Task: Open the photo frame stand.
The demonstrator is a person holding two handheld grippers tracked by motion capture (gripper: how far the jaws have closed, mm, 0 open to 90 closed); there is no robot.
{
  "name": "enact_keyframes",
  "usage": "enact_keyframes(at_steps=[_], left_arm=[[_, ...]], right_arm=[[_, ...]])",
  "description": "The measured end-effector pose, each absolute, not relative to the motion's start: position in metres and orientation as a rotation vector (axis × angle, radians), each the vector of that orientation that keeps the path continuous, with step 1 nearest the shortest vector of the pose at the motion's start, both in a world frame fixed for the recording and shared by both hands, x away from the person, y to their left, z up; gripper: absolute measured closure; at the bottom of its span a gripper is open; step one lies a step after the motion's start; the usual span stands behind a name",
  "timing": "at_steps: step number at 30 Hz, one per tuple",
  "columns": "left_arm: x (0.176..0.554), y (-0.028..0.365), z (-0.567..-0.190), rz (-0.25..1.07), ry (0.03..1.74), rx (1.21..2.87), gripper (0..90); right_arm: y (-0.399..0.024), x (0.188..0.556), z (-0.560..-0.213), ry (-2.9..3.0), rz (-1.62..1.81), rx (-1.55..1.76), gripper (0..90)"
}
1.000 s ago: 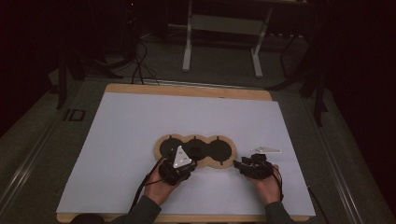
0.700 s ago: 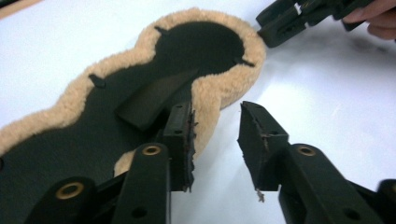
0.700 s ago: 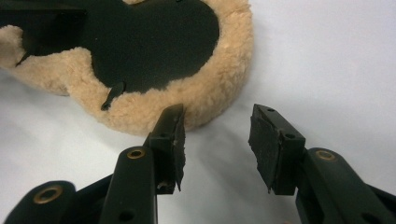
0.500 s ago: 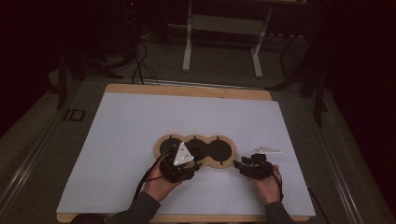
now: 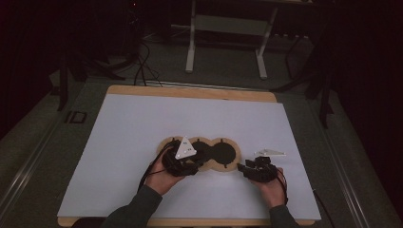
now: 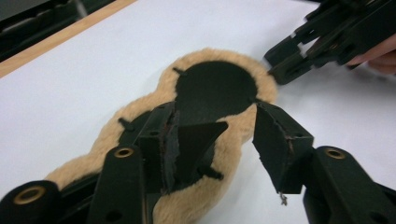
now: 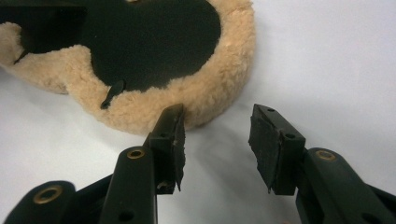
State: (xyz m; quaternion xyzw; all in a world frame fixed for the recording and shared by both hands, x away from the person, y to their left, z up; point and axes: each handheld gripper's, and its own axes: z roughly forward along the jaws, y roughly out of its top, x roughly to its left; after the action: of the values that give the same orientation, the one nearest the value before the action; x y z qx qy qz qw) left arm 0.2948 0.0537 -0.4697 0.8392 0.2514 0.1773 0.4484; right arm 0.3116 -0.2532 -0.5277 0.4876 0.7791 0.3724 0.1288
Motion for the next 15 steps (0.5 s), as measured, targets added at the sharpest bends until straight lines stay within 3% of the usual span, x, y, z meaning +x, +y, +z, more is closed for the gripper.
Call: enact_keyframes(at_steps=[15], left_arm=[[0.311,0.052,-0.481,0.401,0.637,2.115,46.8]], right_arm=[[-0.253,0.312,-0.528,2.264,1.084,1.417,54.0]])
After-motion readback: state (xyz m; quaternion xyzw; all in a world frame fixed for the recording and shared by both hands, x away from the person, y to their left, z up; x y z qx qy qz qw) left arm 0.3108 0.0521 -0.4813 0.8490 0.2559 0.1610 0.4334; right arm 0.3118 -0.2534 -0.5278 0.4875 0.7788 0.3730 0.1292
